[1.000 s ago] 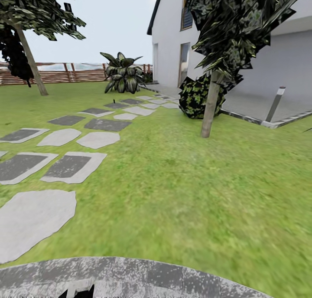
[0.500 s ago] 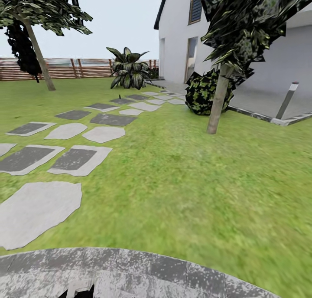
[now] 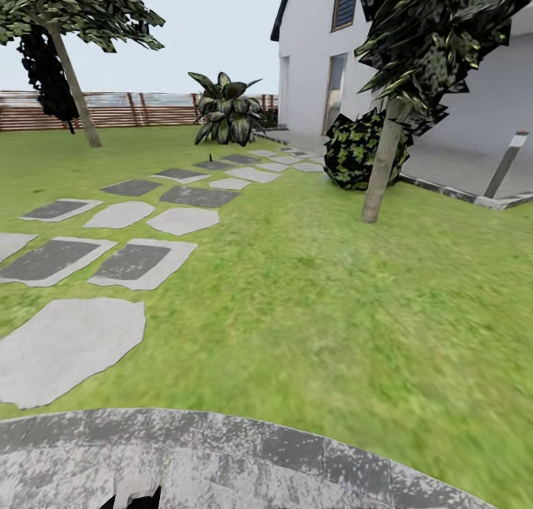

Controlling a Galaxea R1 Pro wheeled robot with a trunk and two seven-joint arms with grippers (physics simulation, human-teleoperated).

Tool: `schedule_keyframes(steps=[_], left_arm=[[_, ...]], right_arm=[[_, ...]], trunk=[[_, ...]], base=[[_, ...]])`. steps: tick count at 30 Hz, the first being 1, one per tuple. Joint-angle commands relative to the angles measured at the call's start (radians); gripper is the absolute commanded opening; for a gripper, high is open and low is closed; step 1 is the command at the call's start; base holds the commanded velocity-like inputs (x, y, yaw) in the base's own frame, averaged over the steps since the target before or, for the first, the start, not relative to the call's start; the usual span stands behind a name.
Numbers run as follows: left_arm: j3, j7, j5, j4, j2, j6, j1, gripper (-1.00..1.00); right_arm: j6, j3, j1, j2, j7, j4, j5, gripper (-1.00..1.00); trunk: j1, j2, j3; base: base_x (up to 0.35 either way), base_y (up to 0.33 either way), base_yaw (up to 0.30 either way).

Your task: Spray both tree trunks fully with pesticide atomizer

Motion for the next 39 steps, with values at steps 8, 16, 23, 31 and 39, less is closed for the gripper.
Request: schedule_keyframes(steps=[8,16,23,31,39], left_arm=[[-0.001,-0.001,0.000,0.000,-0.001,-0.003,0.000,1.00],[0.003,-0.001,-0.001,0.000,0.001,-0.004,0.001,1.00],[0.004,-0.001,-0.003,0.000,0.002,-0.005,0.001,1.00],[0.005,-0.001,-0.005,0.000,0.002,-0.005,0.003,1.00],[0.005,-0.001,-0.005,0.000,0.003,-0.005,0.003,1.00]], right_arm=[[0.000,0.000,0.000,0.000,0.000,0.000,0.000,1.00],[-0.002,0.001,0.000,0.000,0.001,-0.001,-0.001,1.00],[-0.004,0.002,0.000,-0.001,0.002,-0.001,0.000,1.00],[-0.004,0.002,0.000,-0.001,0.002,0.000,0.025,1.00],[-0.005,0.001,0.000,-0.001,0.002,-0.002,0.028,1.00]], trunk=[[0.004,-0.007,-0.016],[0.004,-0.007,-0.024],[0.004,-0.007,-0.025],[0.004,-0.007,-0.025],[0.004,-0.007,-0.025]], base=[[0.000,0.000,0.081],[0.167,0.054,0.056],[0.305,0.142,0.004],[0.312,0.165,0.000],[0.312,0.164,0.018]])
